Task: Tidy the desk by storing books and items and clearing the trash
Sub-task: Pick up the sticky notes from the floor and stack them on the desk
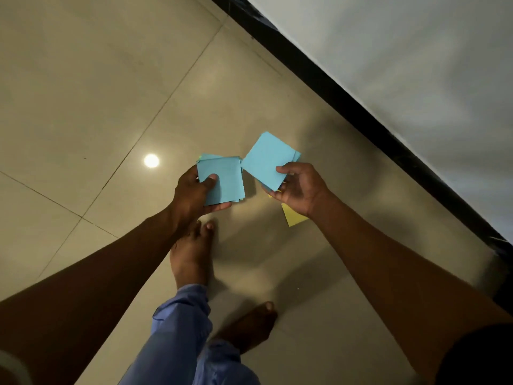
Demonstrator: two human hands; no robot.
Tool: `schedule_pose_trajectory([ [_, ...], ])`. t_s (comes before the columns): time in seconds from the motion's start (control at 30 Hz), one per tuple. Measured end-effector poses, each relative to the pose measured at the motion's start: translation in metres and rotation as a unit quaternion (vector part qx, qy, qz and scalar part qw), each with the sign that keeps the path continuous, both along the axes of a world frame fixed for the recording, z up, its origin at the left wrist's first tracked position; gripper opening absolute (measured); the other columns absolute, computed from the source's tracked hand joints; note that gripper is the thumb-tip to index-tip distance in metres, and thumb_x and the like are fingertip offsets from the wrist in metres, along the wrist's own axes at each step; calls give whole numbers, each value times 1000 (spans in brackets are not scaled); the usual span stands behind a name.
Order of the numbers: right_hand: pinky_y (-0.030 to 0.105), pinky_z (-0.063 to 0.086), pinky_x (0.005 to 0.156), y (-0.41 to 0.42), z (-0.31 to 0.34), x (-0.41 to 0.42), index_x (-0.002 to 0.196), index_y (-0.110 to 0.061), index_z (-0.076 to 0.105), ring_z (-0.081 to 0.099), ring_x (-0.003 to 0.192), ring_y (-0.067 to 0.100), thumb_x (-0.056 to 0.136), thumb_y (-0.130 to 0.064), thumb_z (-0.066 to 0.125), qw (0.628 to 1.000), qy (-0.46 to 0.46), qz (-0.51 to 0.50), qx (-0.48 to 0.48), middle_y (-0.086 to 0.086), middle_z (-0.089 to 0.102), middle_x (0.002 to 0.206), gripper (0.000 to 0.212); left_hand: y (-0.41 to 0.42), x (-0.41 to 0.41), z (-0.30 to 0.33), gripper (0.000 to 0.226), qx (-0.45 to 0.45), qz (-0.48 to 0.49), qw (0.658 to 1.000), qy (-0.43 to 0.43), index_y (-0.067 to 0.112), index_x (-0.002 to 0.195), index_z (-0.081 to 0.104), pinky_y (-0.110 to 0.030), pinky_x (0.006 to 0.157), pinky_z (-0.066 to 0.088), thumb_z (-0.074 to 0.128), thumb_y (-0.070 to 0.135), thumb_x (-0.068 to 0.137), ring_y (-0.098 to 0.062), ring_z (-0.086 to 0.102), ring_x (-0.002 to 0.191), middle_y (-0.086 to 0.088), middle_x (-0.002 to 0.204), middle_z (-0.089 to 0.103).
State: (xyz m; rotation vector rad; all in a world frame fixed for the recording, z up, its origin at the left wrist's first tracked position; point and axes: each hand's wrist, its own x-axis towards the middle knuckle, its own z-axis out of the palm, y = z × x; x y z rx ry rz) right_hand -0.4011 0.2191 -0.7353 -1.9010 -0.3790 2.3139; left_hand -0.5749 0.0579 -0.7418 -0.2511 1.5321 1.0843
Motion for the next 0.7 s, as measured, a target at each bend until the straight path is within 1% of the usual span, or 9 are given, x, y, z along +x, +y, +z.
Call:
schedule_pose_trajectory([
  [0.1,41,57,85,-33,5,12,127,-10,62,68,108,31,88,4,65,999,-8,-25,31,18,69,126,42,-3,19,6,33,0,26,1000,-15,17,138,56,-54,79,62,56,15,105,-32,67,111,-12,132,61],
  [0.2,37,59,71,-61,9,21,122,-14,58,69,96,30,85,12,67,995,-31,-46,87,15,70,112,47,-7,38,9,34,9,28,999,-30,19,140,55,-54,81,62,52,16,106,-32,66,114,-10,132,64],
  [0.27,36,60,69,-76,14,23,123,-25,49,71,94,29,81,18,67,990,-58,-47,119,14,67,116,63,-10,49,10,35,17,23,999,-40,20,141,54,-58,85,60,51,17,107,-33,66,117,-9,134,64],
  [0.33,36,61,69,-89,14,24,131,-33,40,71,93,28,80,21,67,987,-67,-39,141,14,65,113,79,-12,59,11,35,18,19,999,-45,20,141,54,-58,88,59,50,18,107,-34,66,117,-9,133,65],
  [0.37,37,61,69,-94,14,24,136,-33,37,71,90,27,80,21,66,987,-61,-32,144,14,64,108,83,-13,63,12,34,17,20,999,-46,21,141,54,-58,88,59,49,18,108,-34,66,117,-9,133,65],
  [0.43,38,63,71,-102,14,26,142,-23,38,70,83,24,84,19,64,989,-54,-20,136,13,64,99,77,-14,70,11,34,17,15,999,-41,21,141,54,-59,90,58,48,19,108,-34,66,118,-9,133,65],
  [0.5,39,64,75,-107,12,28,139,-12,49,70,80,23,87,11,68,989,-70,-17,130,13,68,100,60,-16,74,8,34,15,1,999,-31,22,142,53,-60,91,57,48,20,108,-34,65,119,-9,134,64],
  [0.6,42,63,79,-110,5,32,125,-10,63,74,88,28,93,-21,73,986,-110,-41,120,16,74,112,34,-19,77,4,36,4,-14,1000,-19,23,143,51,-60,89,58,49,21,108,-34,63,121,-10,135,62],
  [0.7,37,63,76,-106,0,38,115,-15,63,75,95,28,98,-48,63,983,-127,-109,77,9,76,109,37,-24,77,-1,37,10,-11,1000,-17,21,144,50,-60,87,59,51,20,107,-35,62,122,-11,137,61],
])
